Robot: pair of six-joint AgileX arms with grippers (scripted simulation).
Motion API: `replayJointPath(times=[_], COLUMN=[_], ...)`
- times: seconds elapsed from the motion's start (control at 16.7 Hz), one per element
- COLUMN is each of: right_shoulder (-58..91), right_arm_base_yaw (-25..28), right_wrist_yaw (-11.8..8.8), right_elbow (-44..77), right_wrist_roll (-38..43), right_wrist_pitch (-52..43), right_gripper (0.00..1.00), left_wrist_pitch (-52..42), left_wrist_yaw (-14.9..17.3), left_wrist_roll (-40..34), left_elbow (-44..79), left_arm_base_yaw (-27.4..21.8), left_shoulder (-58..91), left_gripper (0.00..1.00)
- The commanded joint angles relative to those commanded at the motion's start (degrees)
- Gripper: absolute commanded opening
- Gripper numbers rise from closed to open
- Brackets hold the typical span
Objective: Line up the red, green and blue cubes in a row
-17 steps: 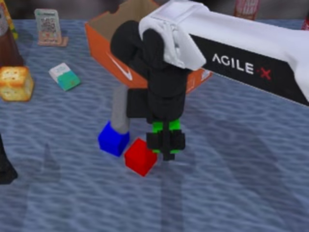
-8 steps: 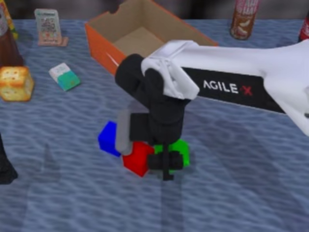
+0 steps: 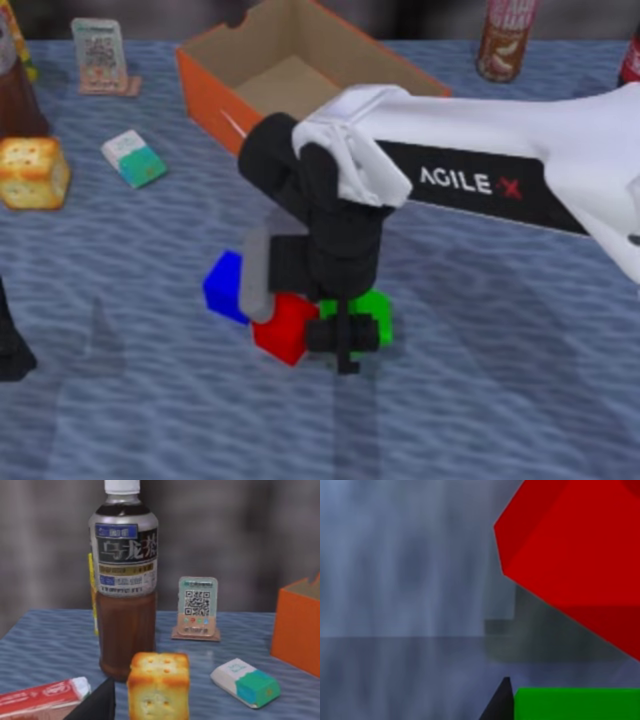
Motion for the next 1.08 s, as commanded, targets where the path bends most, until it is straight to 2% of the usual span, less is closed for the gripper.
replayJointPath(times=[0.48, 1.08], right_shoulder=[0.0, -0.1], right_arm_base_yaw=[0.0, -0.1], right_wrist_yaw=[0.0, 0.0], right_elbow=[0.0, 0.2], right_wrist_roll=[0.0, 0.0], right_wrist_pitch=[0.0, -0.2], right_gripper=[0.98, 1.00], left_wrist_pitch=[0.0, 0.0], left_wrist_yaw=[0.0, 0.0], left_wrist_roll=[0.0, 0.0], left_elbow=[0.0, 0.0], left_arm_base_yaw=[0.0, 0.0], left_shoulder=[0.0, 0.0], left_gripper=[1.00, 1.00])
